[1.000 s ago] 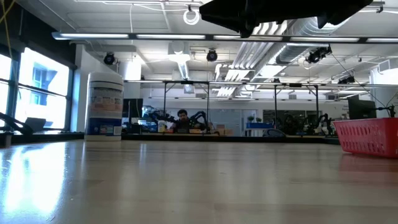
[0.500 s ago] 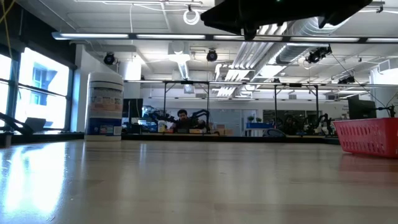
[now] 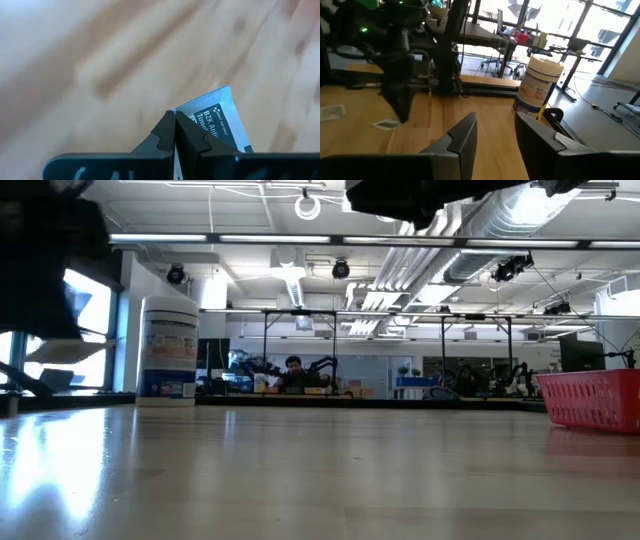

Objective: Pick & Place First Aid Supplies
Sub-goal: Put the black towelette pack into the top red basket

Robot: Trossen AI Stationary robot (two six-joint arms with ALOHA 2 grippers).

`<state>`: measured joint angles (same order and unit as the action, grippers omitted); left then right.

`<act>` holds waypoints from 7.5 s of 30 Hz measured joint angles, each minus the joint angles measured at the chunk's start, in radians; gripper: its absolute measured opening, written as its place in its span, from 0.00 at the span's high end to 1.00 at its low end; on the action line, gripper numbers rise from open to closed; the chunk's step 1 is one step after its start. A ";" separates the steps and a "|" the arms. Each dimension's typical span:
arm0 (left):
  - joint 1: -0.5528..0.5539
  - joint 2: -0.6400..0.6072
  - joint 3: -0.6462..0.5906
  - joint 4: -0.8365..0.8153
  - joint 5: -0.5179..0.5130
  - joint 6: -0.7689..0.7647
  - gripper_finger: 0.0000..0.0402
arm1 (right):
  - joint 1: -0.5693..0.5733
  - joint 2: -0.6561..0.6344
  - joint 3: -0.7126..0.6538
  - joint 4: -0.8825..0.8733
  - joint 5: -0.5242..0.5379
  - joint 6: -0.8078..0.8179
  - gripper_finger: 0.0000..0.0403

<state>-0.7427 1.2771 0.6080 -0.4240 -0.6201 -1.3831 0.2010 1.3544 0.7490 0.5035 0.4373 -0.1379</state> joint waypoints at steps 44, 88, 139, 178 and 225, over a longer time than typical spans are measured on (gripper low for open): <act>0.618 0.478 0.159 1.438 -0.049 1.327 1.00 | -0.127 0.055 0.000 -0.286 -0.127 0.392 0.56; 0.507 0.315 0.160 0.842 -0.459 1.183 0.46 | -0.053 -0.187 0.000 -0.708 -0.191 0.467 0.99; 0.475 0.247 0.159 0.524 -0.237 0.894 0.46 | -0.123 -0.529 -0.138 -1.465 -0.651 1.199 0.91; 0.219 -0.012 0.159 0.272 -0.024 0.802 0.46 | -0.139 -0.445 -0.171 -1.513 -0.444 1.156 1.00; 0.005 0.134 0.159 -0.003 0.672 0.009 0.46 | -0.031 -0.361 -0.081 -0.690 -0.105 0.490 1.00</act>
<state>-0.7374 1.4112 0.7673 -0.4273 0.0515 -1.3740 0.1702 0.9932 0.6676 -0.1860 0.3322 0.3517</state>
